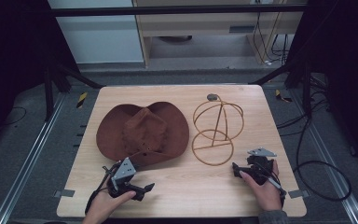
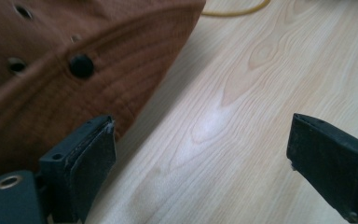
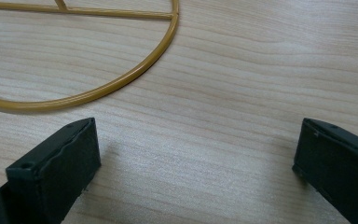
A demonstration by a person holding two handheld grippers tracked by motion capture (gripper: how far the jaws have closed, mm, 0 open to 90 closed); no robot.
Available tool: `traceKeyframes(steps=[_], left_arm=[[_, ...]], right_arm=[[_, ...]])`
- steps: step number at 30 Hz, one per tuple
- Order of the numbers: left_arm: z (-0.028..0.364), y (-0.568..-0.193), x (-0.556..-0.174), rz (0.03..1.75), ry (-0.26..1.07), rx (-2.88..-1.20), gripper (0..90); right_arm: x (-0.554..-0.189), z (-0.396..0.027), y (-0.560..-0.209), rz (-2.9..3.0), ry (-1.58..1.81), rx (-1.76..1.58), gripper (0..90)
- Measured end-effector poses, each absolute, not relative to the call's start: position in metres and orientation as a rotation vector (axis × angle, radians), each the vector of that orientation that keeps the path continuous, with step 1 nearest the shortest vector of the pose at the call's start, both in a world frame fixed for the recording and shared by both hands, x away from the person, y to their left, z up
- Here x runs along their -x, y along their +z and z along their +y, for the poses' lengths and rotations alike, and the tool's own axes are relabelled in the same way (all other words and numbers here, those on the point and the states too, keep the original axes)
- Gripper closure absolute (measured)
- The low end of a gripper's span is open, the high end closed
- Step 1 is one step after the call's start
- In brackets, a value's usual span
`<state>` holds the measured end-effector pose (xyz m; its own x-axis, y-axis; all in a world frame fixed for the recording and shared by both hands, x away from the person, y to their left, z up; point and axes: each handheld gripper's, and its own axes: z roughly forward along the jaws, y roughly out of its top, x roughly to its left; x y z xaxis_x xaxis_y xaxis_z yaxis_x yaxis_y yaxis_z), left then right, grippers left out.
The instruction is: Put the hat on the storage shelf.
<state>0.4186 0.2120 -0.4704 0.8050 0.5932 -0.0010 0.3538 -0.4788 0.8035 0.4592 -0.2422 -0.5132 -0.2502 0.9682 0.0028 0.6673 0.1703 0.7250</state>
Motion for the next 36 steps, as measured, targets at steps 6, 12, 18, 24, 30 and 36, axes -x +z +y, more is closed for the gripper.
traceKeyframes(steps=[6,12,18,24,30,36], left_arm=[[0.210,-0.445,-0.422,0.667,0.356,-2.118,7.4],[0.205,-0.420,-0.442,0.661,0.371,-2.168,7.2],[0.203,-0.401,-0.461,0.664,0.407,-2.175,4.4],[0.201,-0.395,-0.481,0.689,0.408,-2.212,4.3],[0.205,-0.380,-0.517,0.747,0.448,-2.256,4.4],[0.207,-0.378,-0.538,0.768,0.473,-2.295,5.9]], right_arm=[[-0.459,-0.242,-0.513,1.987,0.856,-1.540,0.4],[-0.459,-0.242,-0.513,1.987,0.856,-1.540,0.4],[-0.459,-0.242,-0.513,1.987,0.856,-1.541,0.4],[-0.459,-0.242,-0.513,1.987,0.856,-1.540,0.4],[-0.459,-0.242,-0.513,1.993,0.858,-1.535,0.4],[-0.459,-0.243,-0.513,2.001,0.860,-1.525,0.4]])
